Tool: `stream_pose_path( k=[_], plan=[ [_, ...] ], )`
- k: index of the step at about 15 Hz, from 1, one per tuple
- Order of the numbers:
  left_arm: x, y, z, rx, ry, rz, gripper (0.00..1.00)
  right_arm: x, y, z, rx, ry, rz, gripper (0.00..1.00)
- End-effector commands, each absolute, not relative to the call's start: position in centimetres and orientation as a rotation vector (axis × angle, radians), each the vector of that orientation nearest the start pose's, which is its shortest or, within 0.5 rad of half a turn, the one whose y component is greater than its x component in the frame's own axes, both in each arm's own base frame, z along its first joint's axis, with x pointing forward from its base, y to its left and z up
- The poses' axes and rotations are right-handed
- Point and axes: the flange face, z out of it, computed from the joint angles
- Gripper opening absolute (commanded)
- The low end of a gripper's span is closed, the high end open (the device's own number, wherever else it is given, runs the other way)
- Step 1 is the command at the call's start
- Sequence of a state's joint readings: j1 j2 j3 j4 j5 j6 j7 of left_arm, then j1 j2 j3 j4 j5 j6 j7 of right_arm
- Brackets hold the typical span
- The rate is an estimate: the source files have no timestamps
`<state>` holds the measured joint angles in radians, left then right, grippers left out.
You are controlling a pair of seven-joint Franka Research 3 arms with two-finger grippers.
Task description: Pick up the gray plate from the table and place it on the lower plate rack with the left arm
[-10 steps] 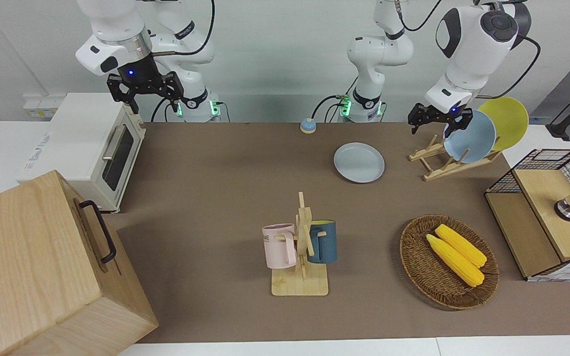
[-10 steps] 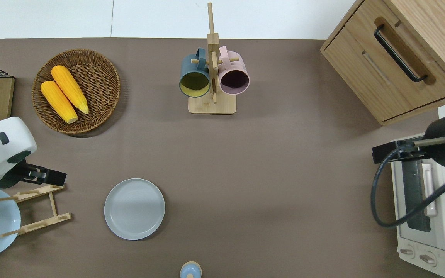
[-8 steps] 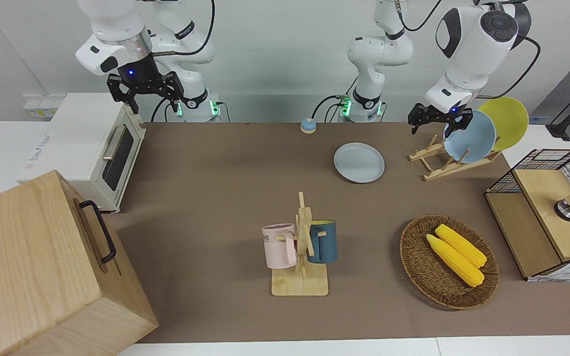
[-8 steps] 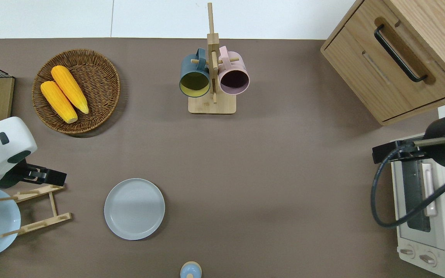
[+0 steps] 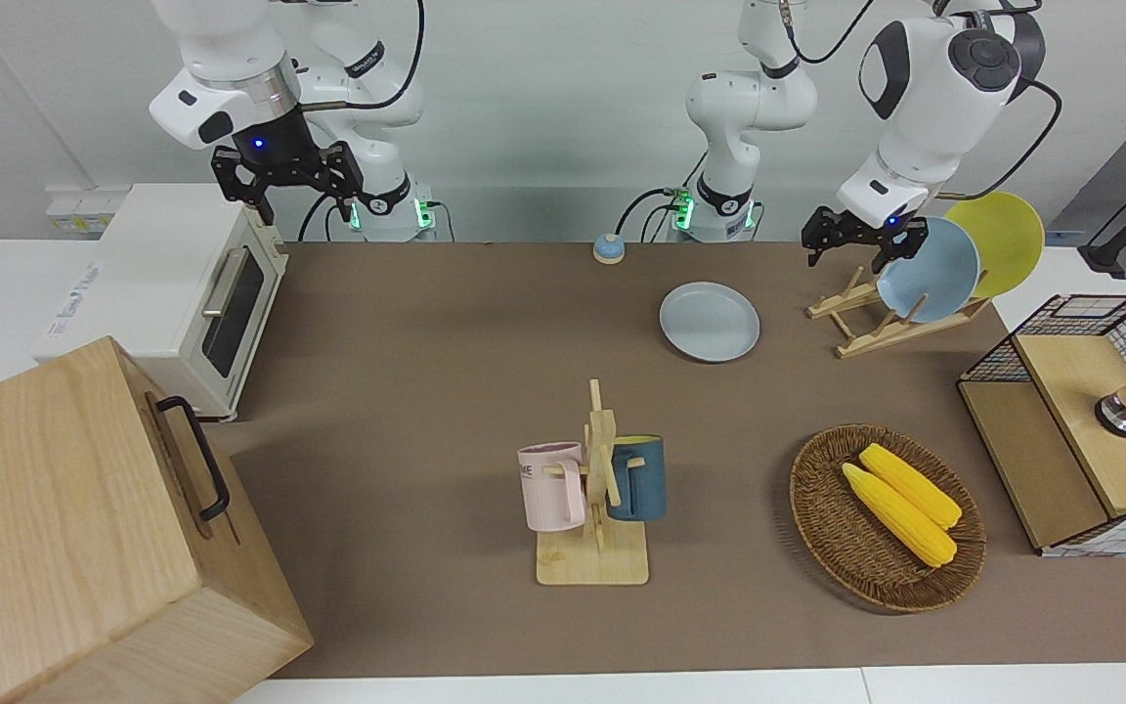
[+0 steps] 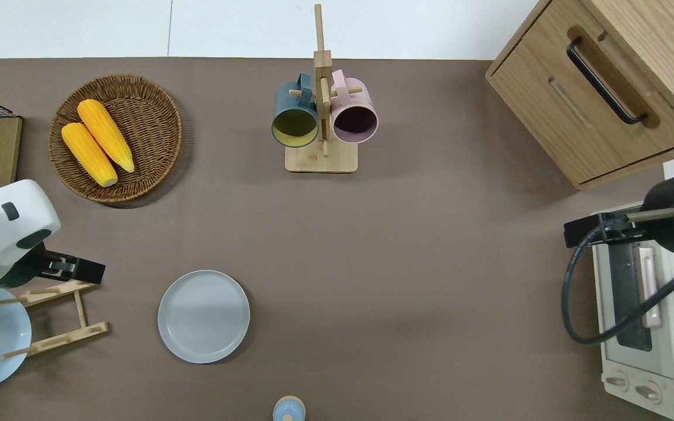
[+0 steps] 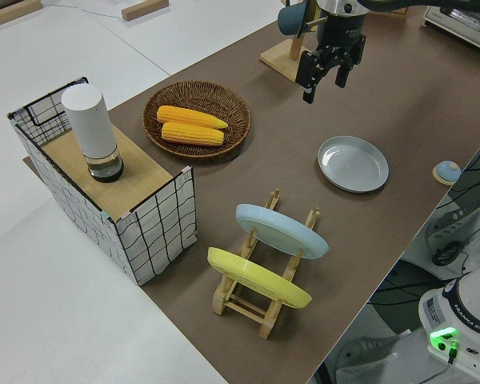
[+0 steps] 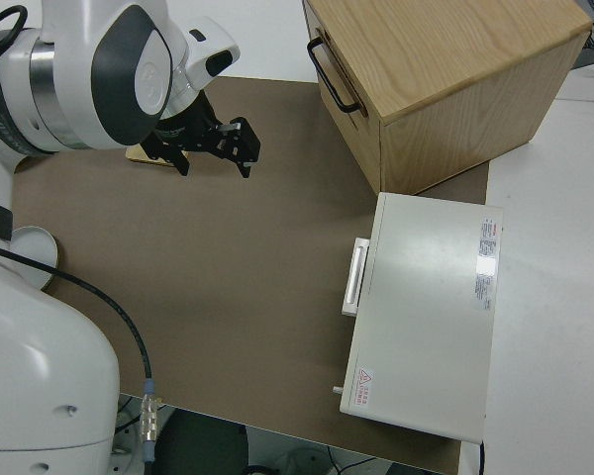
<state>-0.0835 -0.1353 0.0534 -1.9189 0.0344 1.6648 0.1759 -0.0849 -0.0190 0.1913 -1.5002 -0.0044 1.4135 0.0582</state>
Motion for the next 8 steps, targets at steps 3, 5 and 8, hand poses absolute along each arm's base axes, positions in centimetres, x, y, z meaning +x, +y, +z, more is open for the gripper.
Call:
stream_pose_path(
  k=[3,5,8],
  plan=[
    [50.10,-0.65,53.80,-3.129,0.294,0.176,0.99,52.67,5.69,65.70,-3.146,-0.073,0.116,0.990],
    [50.10,-0.50,53.80,-3.131,0.291,0.176,0.99,52.66,5.77,65.70,-3.146,-0.075,0.116,0.990],
    [49.75,-0.71,53.61,-3.131,0.297,0.184,0.99,52.67,5.69,65.70,-3.146,-0.073,0.116,0.990]
  ],
)
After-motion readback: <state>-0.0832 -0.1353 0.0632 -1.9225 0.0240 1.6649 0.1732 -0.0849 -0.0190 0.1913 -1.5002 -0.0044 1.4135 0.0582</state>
